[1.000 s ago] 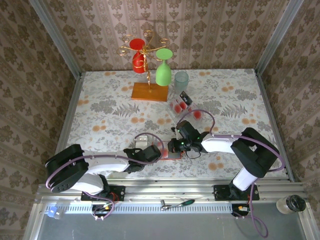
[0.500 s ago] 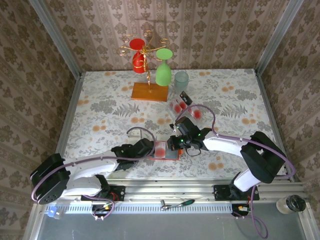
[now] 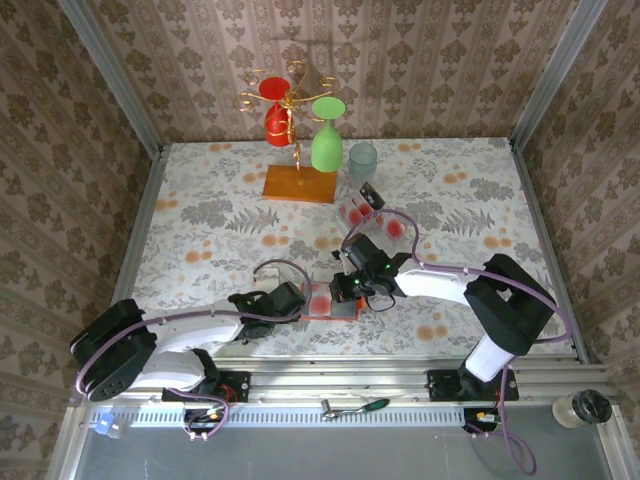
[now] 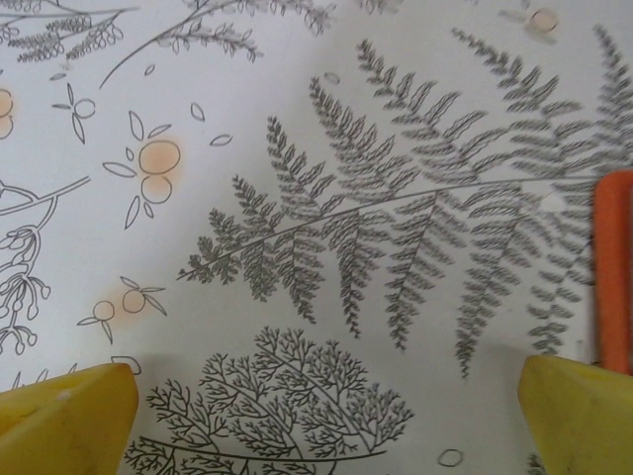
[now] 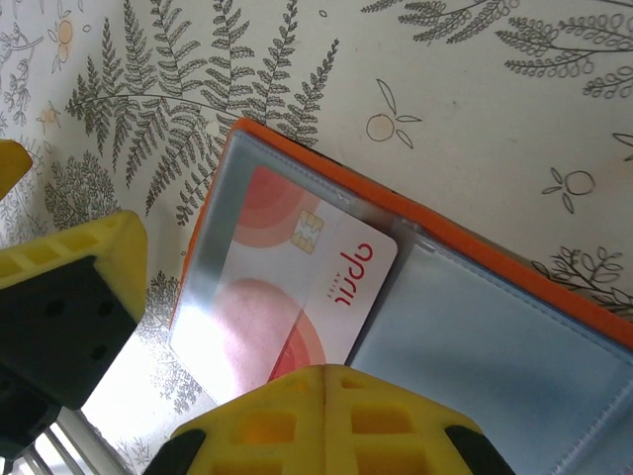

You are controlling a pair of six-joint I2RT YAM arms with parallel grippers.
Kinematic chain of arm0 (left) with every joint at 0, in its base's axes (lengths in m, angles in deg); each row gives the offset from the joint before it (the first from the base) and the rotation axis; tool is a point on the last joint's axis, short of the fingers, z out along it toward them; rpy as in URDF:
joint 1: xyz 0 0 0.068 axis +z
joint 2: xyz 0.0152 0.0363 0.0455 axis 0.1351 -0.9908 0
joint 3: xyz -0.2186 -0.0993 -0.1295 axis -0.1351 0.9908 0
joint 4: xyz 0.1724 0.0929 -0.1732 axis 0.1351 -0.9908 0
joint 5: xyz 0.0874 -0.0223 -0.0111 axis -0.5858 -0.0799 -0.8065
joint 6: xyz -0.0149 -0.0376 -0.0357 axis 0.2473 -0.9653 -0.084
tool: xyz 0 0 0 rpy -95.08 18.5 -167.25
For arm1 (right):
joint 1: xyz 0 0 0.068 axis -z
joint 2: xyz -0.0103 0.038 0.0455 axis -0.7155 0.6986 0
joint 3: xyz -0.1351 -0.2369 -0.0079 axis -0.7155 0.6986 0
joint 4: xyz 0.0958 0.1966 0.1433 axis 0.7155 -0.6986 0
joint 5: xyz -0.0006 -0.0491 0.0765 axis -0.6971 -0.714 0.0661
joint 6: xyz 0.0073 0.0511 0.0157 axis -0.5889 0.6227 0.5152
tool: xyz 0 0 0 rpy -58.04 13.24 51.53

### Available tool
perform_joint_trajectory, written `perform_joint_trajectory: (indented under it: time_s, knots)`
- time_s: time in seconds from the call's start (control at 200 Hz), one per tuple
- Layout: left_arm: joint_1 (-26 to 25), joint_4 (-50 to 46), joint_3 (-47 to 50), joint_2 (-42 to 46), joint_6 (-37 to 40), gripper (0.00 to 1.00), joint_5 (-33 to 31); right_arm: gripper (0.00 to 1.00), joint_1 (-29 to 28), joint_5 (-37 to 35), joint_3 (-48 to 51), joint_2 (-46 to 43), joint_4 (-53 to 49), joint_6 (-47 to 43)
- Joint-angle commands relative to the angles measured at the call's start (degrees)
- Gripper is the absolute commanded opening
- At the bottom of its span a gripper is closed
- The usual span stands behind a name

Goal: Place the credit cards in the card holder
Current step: Insert the credit card into the card slot.

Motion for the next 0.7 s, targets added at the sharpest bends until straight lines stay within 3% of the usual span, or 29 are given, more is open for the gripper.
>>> perform_joint_trajectory:
  time_s: [0.0, 0.695]
  knots:
    - [0.4, -1.5, -1.6, -0.8, 1.5, 1.00, 0.1, 0.06, -0.5, 0.7, -1.4, 1.0, -0.5, -0.1]
    - [-0.1, 2.0, -3.5, -6.0, 2.9, 1.00, 1.9, 0.04, -2.2, 1.8, -5.0, 7.9, 1.0, 0.9]
